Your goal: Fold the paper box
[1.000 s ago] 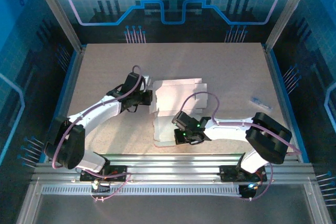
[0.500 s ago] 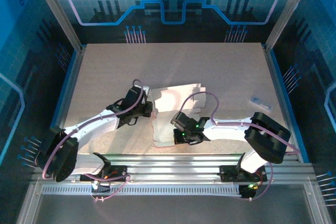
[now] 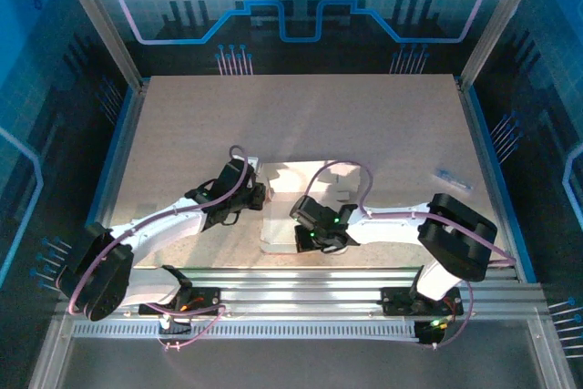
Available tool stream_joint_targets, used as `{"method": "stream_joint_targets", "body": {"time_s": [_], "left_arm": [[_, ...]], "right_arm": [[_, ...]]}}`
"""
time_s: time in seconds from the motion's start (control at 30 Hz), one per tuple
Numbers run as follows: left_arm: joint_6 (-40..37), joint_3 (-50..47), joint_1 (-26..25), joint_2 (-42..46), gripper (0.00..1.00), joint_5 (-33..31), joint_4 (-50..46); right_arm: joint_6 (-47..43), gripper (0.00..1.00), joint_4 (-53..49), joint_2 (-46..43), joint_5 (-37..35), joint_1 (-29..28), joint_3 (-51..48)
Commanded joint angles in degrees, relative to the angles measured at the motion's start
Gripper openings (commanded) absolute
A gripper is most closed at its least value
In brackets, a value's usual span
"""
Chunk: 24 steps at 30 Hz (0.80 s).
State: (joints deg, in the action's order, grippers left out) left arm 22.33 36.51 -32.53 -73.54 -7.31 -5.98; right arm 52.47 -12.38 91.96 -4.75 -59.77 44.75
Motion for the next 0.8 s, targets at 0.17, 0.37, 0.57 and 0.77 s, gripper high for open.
{"method": "stream_joint_targets", "body": {"time_s": [0.17,0.37,0.57,0.77], "left_arm": [[2.77,4.88,-0.63,-3.62,0.08,2.8,-7.27],[2.64,3.34,-0.62,-3.97,0.08,3.27,-6.42],[2.28,0.6,-0.68,-3.81,0.08,3.06,-3.99],[1.0,0.62,-1.01,-3.94,0.08,1.84,-4.45]], "right_arm": [[-0.01,0.06,2.05,3.0,0.64,-1.82,2.22],[1.11,0.06,3.67,3.49,1.15,-2.18,2.45],[1.14,0.06,5.84,4.08,3.01,-2.2,2.85],[0.55,0.07,7.57,3.5,3.74,-2.16,2.52]]}}
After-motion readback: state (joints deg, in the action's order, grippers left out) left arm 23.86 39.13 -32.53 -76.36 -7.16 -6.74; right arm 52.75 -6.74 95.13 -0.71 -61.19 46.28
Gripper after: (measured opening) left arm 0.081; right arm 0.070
